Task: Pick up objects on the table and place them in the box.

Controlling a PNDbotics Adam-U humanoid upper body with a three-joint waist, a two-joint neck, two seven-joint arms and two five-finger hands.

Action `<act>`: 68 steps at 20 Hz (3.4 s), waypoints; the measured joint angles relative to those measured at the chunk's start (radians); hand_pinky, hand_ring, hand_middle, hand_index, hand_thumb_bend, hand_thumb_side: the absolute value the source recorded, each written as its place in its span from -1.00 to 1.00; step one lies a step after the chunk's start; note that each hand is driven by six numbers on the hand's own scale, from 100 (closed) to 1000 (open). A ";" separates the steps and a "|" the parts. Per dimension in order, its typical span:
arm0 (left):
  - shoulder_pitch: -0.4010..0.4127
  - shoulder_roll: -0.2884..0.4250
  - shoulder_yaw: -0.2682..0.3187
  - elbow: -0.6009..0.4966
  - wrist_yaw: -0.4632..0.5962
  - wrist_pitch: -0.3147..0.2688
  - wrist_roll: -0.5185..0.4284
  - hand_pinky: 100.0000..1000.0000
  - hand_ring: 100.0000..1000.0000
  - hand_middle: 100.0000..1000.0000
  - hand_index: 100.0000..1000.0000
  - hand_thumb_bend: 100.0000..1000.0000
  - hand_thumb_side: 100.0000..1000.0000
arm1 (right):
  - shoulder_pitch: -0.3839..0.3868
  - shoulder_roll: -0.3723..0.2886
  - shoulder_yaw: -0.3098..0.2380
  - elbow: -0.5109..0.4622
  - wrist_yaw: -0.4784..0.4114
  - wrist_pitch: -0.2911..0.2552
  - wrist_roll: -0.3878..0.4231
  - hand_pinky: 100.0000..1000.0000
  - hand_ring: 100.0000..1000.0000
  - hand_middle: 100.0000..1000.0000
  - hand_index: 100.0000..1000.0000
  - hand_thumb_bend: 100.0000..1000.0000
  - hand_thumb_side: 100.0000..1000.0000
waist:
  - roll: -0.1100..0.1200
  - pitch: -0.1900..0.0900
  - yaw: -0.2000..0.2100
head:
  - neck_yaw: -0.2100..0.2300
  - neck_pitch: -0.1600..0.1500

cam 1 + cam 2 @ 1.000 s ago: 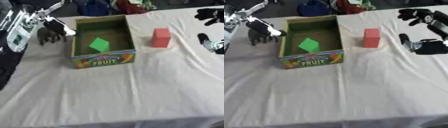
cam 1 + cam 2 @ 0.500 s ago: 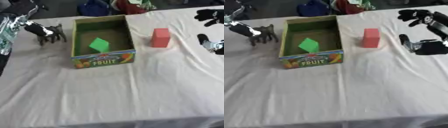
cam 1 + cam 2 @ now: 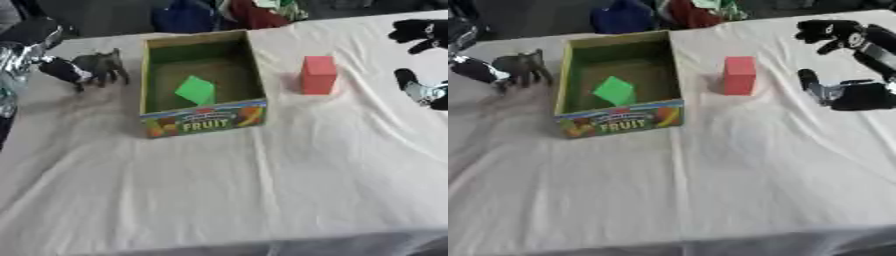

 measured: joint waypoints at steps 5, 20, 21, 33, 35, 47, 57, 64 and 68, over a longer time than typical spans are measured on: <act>0.000 -0.018 0.021 0.060 -0.036 0.016 0.080 0.49 0.47 0.46 0.59 -0.32 -0.53 | -0.002 0.000 0.005 0.000 -0.001 0.000 0.002 0.55 0.76 0.68 1.00 -1.00 -0.43 | 0.000 0.007 -0.016 | 0.023 -0.001; -0.004 -0.022 0.046 0.112 -0.085 0.059 0.148 0.30 0.11 0.14 0.40 -0.53 -0.55 | -0.002 0.009 0.006 -0.001 -0.003 0.004 0.010 0.54 0.75 0.68 1.00 -1.00 -0.36 | 0.017 0.052 -0.055 | 0.135 -0.018; -0.003 -0.022 0.047 0.115 -0.089 0.063 0.151 0.27 0.05 0.08 0.35 -0.56 -0.55 | -0.002 0.010 0.006 -0.001 -0.003 0.004 0.011 0.54 0.75 0.68 1.00 -1.00 -0.36 | 0.019 0.055 -0.057 | 0.136 -0.018; 0.000 -0.029 0.049 0.093 -0.072 0.074 0.190 0.07 -0.47 -0.57 -0.27 -0.92 -0.46 | -0.002 0.017 0.006 0.004 -0.003 0.005 0.013 0.54 0.75 0.67 1.00 -1.00 -0.37 | 0.020 0.058 -0.051 | 0.134 -0.018; -0.005 -0.020 0.040 0.061 -0.045 0.061 0.181 0.08 -0.47 -0.58 -0.28 -0.91 -0.45 | -0.002 0.017 0.006 0.006 -0.003 0.003 0.012 0.54 0.75 0.67 1.00 -1.00 -0.37 | 0.020 0.054 -0.048 | 0.131 -0.018; -0.051 0.022 -0.078 -0.259 0.087 -0.016 0.105 0.09 -0.46 -0.56 -0.28 -0.85 -0.41 | 0.004 0.017 0.005 0.016 -0.003 0.000 0.009 0.54 0.75 0.67 1.00 -1.00 -0.38 | 0.025 0.032 -0.041 | 0.111 -0.018; -0.094 -0.127 -0.165 -0.263 0.049 -0.053 0.056 0.11 -0.38 -0.48 -0.20 -0.84 -0.40 | -0.013 0.017 0.011 0.018 -0.006 -0.010 0.019 0.54 0.75 0.67 1.00 -1.00 -0.38 | 0.018 0.025 -0.056 | 0.105 -0.021; -0.090 -0.221 -0.149 -0.120 -0.048 -0.027 0.126 0.15 -0.27 -0.35 -0.09 -0.76 -0.37 | -0.021 0.027 0.014 0.018 -0.007 -0.013 0.024 0.54 0.75 0.66 1.00 -1.00 -0.35 | 0.018 0.027 -0.074 | 0.107 -0.028; -0.082 -0.254 -0.127 -0.035 -0.097 -0.008 0.179 0.22 -0.08 -0.13 0.13 -0.62 -0.32 | -0.024 0.035 0.018 0.018 -0.008 -0.016 0.029 0.54 0.75 0.66 1.00 -1.00 -0.34 | 0.018 0.030 -0.082 | 0.107 -0.028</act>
